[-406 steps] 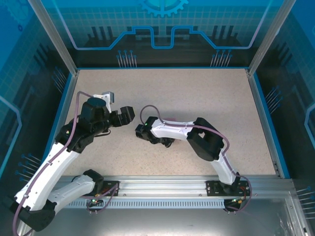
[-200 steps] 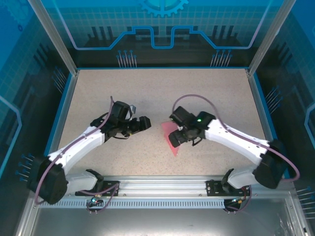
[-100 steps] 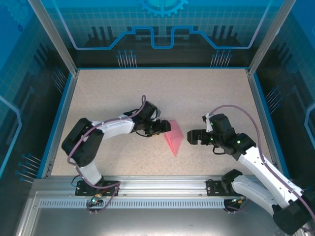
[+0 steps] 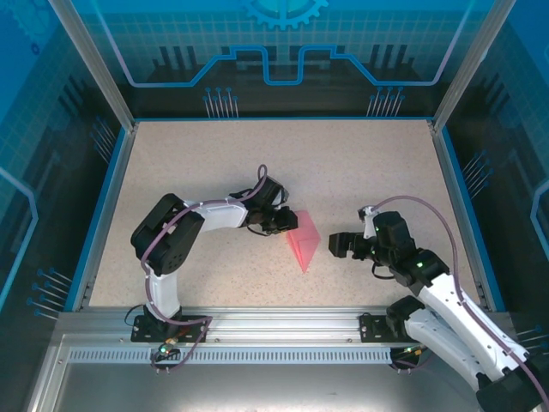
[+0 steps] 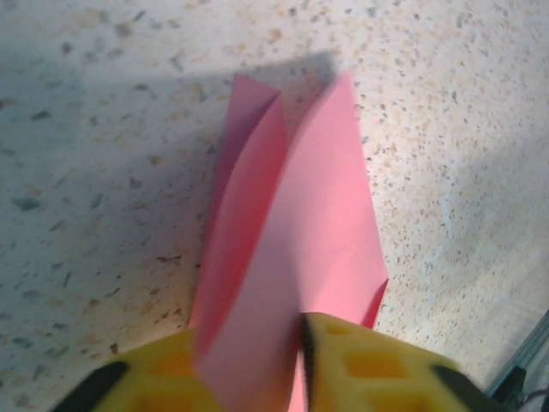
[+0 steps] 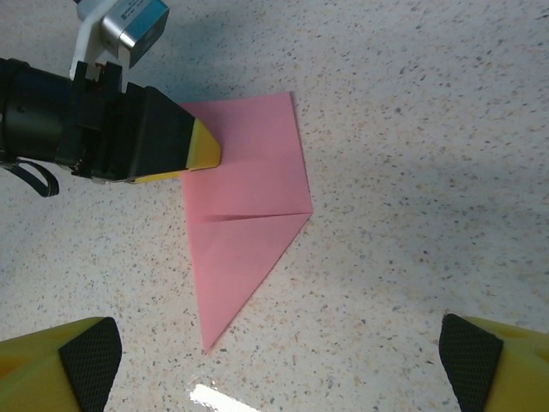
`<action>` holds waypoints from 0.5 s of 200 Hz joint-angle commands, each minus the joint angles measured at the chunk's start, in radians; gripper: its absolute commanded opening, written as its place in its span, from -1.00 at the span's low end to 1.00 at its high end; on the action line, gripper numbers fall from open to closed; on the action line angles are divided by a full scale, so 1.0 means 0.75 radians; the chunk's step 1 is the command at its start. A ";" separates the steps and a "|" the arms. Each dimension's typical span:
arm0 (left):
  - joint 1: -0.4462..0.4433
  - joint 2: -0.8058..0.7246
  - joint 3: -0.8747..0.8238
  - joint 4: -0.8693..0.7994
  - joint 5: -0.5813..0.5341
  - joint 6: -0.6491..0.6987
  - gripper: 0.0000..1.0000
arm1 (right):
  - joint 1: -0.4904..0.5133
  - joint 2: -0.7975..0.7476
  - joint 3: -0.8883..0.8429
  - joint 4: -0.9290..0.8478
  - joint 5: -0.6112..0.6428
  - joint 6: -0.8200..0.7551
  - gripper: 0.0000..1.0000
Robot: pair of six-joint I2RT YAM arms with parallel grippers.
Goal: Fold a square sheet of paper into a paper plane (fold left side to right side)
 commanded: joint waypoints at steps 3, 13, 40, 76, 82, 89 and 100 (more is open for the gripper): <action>-0.009 -0.087 -0.079 0.079 0.029 0.046 -0.71 | -0.060 0.084 0.010 0.118 -0.216 -0.021 0.98; -0.008 -0.123 -0.119 0.107 0.037 0.060 -0.77 | -0.104 0.150 0.014 0.160 -0.340 0.000 0.98; 0.007 -0.257 -0.241 0.206 0.090 0.094 -0.84 | -0.240 0.341 -0.008 0.356 -0.680 0.035 0.98; 0.066 -0.373 -0.413 0.442 0.262 0.058 -0.88 | -0.376 0.576 -0.030 0.631 -0.982 0.026 0.79; 0.074 -0.384 -0.433 0.471 0.285 0.052 -0.89 | -0.389 0.616 -0.028 0.670 -1.019 0.027 0.76; 0.077 -0.395 -0.450 0.492 0.304 0.052 -0.89 | -0.394 0.658 -0.023 0.704 -1.049 0.021 0.73; 0.081 -0.413 -0.470 0.519 0.331 0.055 -0.90 | -0.400 0.722 -0.012 0.746 -1.080 0.010 0.69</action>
